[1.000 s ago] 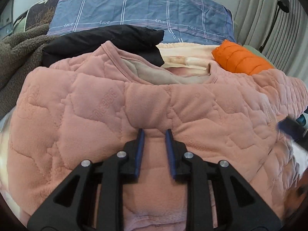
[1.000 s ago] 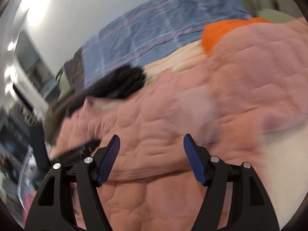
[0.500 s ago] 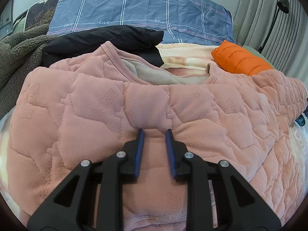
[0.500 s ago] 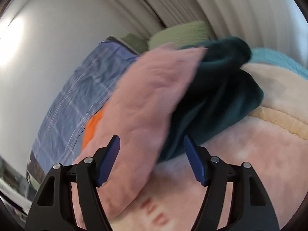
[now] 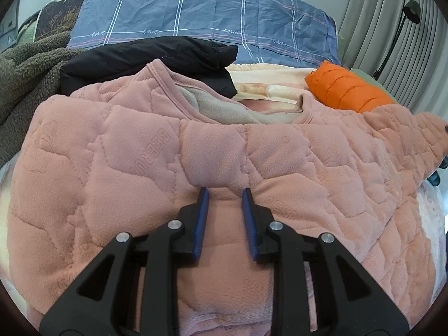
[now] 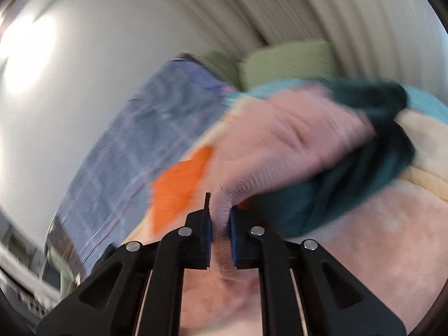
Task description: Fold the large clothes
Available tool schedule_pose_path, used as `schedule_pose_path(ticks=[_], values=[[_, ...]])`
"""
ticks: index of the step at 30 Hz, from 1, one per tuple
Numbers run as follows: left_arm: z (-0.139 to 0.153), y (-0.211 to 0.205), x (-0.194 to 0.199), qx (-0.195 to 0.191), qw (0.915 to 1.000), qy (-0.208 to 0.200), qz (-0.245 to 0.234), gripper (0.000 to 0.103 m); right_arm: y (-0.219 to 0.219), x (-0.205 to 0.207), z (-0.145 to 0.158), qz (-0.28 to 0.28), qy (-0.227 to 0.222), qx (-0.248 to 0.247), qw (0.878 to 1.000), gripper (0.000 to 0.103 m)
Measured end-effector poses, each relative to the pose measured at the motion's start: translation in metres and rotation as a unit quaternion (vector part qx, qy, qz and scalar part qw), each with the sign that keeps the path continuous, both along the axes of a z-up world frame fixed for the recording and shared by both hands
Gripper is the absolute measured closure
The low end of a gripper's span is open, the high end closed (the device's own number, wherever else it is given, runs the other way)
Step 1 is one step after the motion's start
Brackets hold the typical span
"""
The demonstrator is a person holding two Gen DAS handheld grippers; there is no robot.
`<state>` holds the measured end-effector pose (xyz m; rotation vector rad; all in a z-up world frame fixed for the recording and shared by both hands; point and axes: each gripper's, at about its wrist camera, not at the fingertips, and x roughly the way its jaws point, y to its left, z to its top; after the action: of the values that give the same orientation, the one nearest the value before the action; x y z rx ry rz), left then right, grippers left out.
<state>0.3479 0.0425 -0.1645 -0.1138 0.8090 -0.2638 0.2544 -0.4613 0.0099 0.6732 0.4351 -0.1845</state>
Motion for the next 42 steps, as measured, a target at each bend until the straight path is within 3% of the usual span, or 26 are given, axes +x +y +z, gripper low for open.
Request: schedule_pose_path(ticks=[4,6,7,8,10,11,13,14,17,21,22,23,26,30,32,34,37,38,39,40,42], values=[[0.003,0.007,-0.002,-0.04,0.9991,-0.003,-0.014,0.065,0.116,0.013,0.026,0.138,-0.037,-0.066,0.988,0.092],[0.007,0.018,-0.006,-0.093,0.9952,-0.005,-0.032,0.054,0.193,0.016,0.019,0.23,-0.04,-0.115,0.966,0.092],[0.009,0.023,-0.008,-0.117,0.9923,-0.006,-0.038,0.043,0.221,0.017,0.013,0.264,-0.035,-0.137,0.954,0.089],[0.013,0.03,-0.011,-0.145,0.9884,-0.008,-0.044,0.035,0.258,0.02,-0.003,0.307,-0.018,-0.163,0.938,0.084],[0.02,0.046,-0.019,-0.189,0.9805,-0.018,-0.049,0.023,0.297,0.023,-0.036,0.361,0.018,-0.183,0.914,0.071],[0.024,0.054,-0.022,-0.211,0.9756,-0.025,-0.053,0.019,0.312,0.025,-0.057,0.383,0.045,-0.19,0.903,0.069],[0.028,0.066,-0.023,-0.249,0.9663,-0.03,-0.059,0.017,0.322,0.03,-0.086,0.406,0.082,-0.194,0.889,0.068],[0.029,0.069,-0.022,-0.265,0.9619,-0.027,-0.062,0.015,0.325,0.028,-0.101,0.418,0.094,-0.188,0.884,0.059],[0.025,0.073,-0.016,-0.294,0.9533,-0.005,-0.069,0.014,0.326,0.012,-0.109,0.417,0.081,-0.202,0.883,0.054],[0.023,0.063,-0.014,-0.26,0.9635,-0.003,-0.062,0.017,0.325,0.008,-0.111,0.418,0.069,-0.215,0.88,0.049],[0.022,0.058,-0.013,-0.236,0.9703,-0.005,-0.054,0.036,0.326,0.002,-0.111,0.418,0.064,-0.216,0.88,0.048],[0.02,0.055,-0.012,-0.216,0.9753,-0.003,-0.047,0.066,0.328,0.008,-0.112,0.418,0.06,-0.214,0.881,0.048],[0.018,0.058,-0.012,-0.208,0.9777,-0.002,-0.028,0.085,0.309,0.0,-0.098,0.397,0.009,-0.174,0.901,0.048],[0.066,0.069,-0.043,-0.193,0.9767,-0.091,-0.02,0.085,0.255,-0.011,-0.072,0.316,-0.055,-0.14,0.937,0.046],[0.097,0.078,-0.061,-0.149,0.9796,-0.135,-0.008,0.084,0.228,-0.004,-0.074,0.268,-0.048,-0.118,0.955,0.045],[0.104,0.083,-0.066,-0.09,0.9861,-0.139,0.017,0.076,0.208,0.011,-0.093,0.241,-0.01,-0.078,0.967,0.045],[0.081,0.091,-0.05,0.034,0.988,-0.117,0.095,0.038,0.209,0.043,-0.13,0.252,0.089,-0.064,0.961,0.051],[0.065,0.095,-0.039,0.076,0.9842,-0.096,0.127,0.043,0.215,0.044,-0.131,0.247,0.094,-0.082,0.961,0.051],[0.055,0.099,-0.032,0.091,0.9819,-0.078,0.147,0.046,0.221,0.041,-0.126,0.244,0.091,-0.103,0.96,0.051],[0.046,0.108,-0.026,0.079,0.9819,-0.049,0.165,0.05,0.227,0.038,-0.122,0.241,0.087,-0.124,0.959,0.049],[0.055,0.124,-0.03,0.01,0.9836,-0.047,0.174,0.053,0.24,0.032,-0.119,0.242,0.079,-0.162,0.953,0.043]])
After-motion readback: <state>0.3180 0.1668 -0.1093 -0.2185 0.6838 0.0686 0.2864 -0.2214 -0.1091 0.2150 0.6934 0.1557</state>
